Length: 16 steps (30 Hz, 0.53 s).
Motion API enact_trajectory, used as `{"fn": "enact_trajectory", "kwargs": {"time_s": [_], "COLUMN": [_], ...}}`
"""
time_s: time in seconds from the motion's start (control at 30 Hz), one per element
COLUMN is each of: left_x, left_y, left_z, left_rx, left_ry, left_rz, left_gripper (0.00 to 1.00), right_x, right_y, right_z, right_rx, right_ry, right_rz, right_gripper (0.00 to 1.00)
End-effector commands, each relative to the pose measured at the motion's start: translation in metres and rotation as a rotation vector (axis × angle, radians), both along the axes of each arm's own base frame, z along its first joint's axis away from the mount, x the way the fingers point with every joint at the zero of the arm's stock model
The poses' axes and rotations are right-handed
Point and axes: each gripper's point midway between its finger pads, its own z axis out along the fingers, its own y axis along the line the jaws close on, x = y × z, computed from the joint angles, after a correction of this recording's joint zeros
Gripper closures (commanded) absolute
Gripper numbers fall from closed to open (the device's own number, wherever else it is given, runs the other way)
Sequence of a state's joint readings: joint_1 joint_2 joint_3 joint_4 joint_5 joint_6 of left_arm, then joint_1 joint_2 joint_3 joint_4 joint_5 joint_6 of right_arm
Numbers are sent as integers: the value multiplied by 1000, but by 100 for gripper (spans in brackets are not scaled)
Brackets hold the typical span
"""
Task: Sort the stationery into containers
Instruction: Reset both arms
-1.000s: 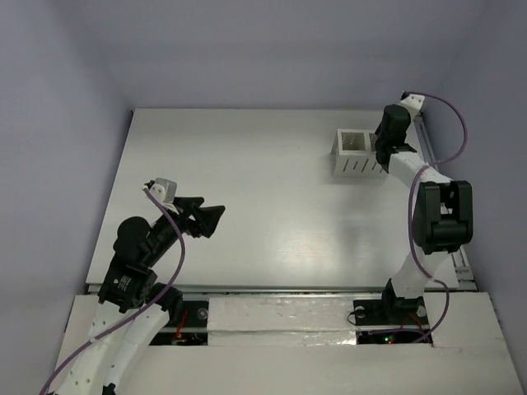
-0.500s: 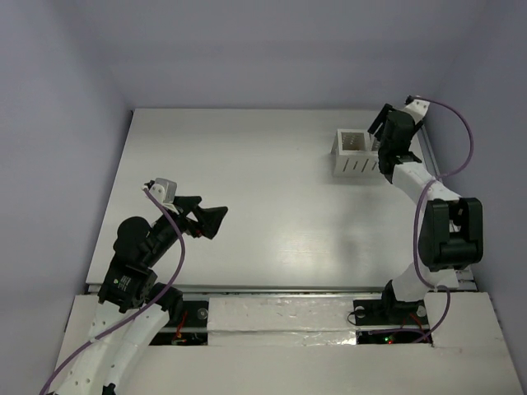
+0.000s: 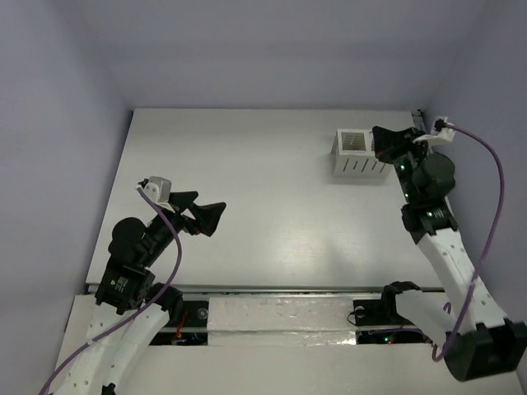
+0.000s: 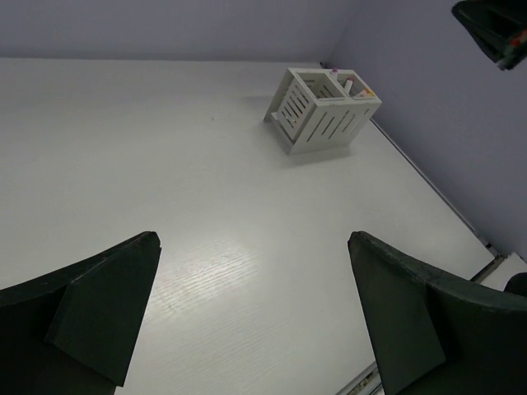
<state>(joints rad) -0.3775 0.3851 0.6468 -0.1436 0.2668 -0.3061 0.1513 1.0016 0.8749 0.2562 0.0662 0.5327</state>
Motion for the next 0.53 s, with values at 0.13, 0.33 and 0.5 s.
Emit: {"fn": "enact_trajectory", "kwargs": {"time_s": [0.13,0.33,0.5], "left_x": [-6,-7,6], "left_y": [11,34,28], "left_z": [86,131,109], "left_rx": [-122,-158,-155], "left_ry": [-201,-295,-224], "left_rz": [48,168,164], "left_gripper": [1,1,1], "right_x": [-112,-155,-131], "right_y": [7,-15,-1], "right_z": [94,110,76], "right_rx": [75,106,95], "right_ry": [-234,-303,-196], "right_rz": [138,50,107], "right_gripper": [38,4,2]}}
